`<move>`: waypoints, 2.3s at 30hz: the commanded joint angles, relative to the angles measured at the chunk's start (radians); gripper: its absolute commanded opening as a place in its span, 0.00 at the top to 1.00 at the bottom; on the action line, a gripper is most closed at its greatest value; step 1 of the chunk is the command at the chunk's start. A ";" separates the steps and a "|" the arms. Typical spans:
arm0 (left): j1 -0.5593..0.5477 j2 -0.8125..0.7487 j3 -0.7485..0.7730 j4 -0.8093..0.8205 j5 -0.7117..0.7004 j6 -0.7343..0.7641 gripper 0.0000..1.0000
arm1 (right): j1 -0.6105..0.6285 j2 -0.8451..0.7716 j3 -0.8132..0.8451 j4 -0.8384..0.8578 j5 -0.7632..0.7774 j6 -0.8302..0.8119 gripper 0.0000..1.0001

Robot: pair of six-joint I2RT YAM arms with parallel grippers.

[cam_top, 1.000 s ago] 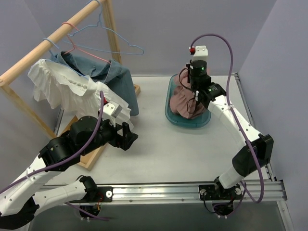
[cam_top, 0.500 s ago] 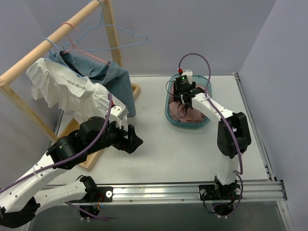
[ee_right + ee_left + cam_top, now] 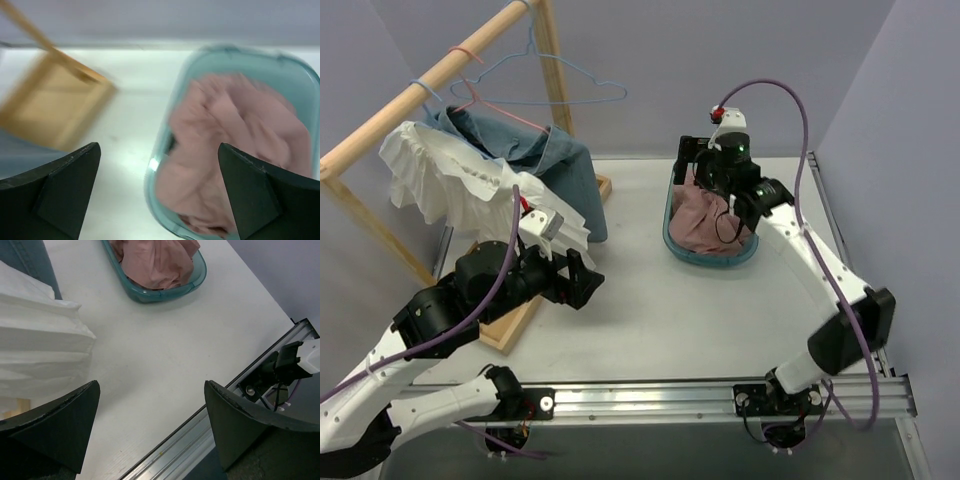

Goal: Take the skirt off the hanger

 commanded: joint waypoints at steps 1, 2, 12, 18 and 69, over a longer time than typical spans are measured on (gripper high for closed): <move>0.008 -0.022 0.014 -0.028 -0.046 0.038 0.05 | 0.078 -0.138 -0.027 0.308 -0.243 -0.052 0.00; 0.008 -0.050 0.002 -0.026 -0.045 0.029 0.05 | 0.088 -0.115 -0.001 0.335 -0.297 -0.086 0.00; 0.011 -0.127 -0.072 -0.015 0.000 -0.060 0.05 | 0.193 0.167 0.332 0.401 -0.619 -0.365 0.07; 0.013 -0.140 -0.098 0.000 0.021 -0.068 0.05 | 0.201 0.284 0.499 0.352 -0.691 -0.391 0.33; 0.017 -0.153 -0.155 0.021 0.079 -0.092 0.05 | 0.330 0.686 1.017 0.588 -0.848 -0.091 1.00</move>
